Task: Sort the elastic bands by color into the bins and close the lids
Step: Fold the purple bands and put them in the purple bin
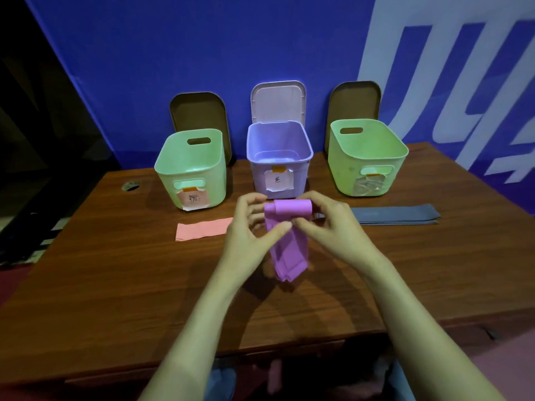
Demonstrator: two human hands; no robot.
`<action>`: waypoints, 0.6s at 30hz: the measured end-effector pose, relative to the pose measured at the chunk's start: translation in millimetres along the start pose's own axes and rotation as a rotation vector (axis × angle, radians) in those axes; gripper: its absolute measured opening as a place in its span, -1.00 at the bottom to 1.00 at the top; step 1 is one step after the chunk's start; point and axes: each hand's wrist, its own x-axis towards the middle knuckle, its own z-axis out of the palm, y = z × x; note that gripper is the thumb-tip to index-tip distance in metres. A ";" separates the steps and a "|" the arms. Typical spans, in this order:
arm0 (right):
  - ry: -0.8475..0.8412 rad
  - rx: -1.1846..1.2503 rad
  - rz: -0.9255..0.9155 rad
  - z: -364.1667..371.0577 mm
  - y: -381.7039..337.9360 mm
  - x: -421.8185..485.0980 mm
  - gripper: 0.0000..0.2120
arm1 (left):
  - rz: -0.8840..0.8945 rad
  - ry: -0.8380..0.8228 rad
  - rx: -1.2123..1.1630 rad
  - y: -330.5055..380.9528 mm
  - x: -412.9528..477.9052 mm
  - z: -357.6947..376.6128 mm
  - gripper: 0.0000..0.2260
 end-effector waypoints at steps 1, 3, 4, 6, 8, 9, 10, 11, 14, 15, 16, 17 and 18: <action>0.040 0.037 0.014 -1.6 2.5 4.7 -0.84 | -0.049 -0.058 -0.033 -5.9 3.4 4.6 -0.59; 0.092 0.083 0.042 -2.9 11.6 18.7 -0.85 | -0.149 -0.184 -0.044 -19.4 9.9 14.0 -0.62; 0.102 0.083 0.053 -2.9 17.8 27.7 -0.82 | -0.188 -0.195 -0.043 -26.6 15.2 17.7 -0.62; 0.108 0.108 0.085 -1.8 32.8 49.0 -0.77 | -0.239 -0.119 -0.037 -39.3 31.8 22.1 -0.61; 0.110 0.151 0.127 -0.6 45.8 75.4 -0.80 | -0.243 -0.024 0.009 -45.7 55.6 23.7 -0.66; 0.109 0.159 0.147 -0.8 51.5 90.3 -0.83 | -0.244 0.002 0.018 -46.8 69.5 23.8 -0.67; 0.106 0.165 0.165 -2.1 55.5 105.6 -0.86 | -0.249 0.010 0.009 -44.8 82.9 23.8 -0.67; 0.105 0.166 0.177 -4.1 58.3 121.2 -0.89 | -0.251 0.007 0.004 -42.1 96.5 23.3 -0.66; 0.100 0.157 0.184 -17.6 61.8 171.1 -0.88 | -0.242 0.003 0.030 -23.6 140.5 18.9 -0.65; 0.107 0.148 0.194 -22.5 62.4 188.0 -0.88 | -0.263 0.006 0.021 -16.8 155.7 17.7 -0.66; 0.111 0.141 0.208 -26.8 63.2 204.4 -0.88 | -0.299 0.010 -0.007 -11.5 170.9 17.0 -0.68; 0.112 0.133 0.227 -30.1 65.1 220.2 -0.87 | -0.340 0.012 -0.041 -7.6 186.1 16.9 -0.71; 0.109 0.125 0.250 -32.9 67.5 235.1 -0.85 | -0.379 0.018 -0.068 -6.6 201.6 16.9 -0.73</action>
